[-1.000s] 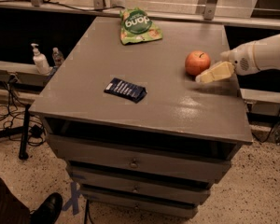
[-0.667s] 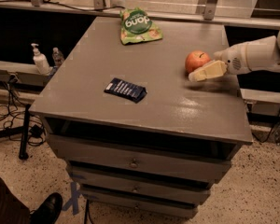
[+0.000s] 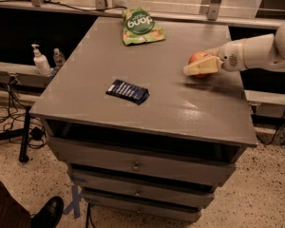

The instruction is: Pick apple

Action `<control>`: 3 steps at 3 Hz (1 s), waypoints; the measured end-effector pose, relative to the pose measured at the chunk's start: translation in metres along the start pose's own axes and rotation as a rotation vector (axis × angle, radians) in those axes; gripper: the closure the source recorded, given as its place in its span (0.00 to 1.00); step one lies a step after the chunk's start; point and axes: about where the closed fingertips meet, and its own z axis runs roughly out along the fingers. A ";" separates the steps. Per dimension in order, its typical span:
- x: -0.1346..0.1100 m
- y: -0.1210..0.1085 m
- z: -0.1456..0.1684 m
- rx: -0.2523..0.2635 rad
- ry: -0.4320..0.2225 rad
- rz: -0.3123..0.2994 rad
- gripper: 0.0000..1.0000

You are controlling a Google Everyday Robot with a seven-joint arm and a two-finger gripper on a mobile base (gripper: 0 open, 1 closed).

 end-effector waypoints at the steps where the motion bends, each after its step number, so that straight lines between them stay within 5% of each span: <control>1: 0.000 0.002 -0.004 0.001 0.002 -0.005 0.50; 3: -0.018 0.007 -0.006 -0.030 -0.021 -0.006 0.96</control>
Offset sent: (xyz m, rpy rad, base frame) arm -0.0092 -0.0160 0.0049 -0.0217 -0.0019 -0.0109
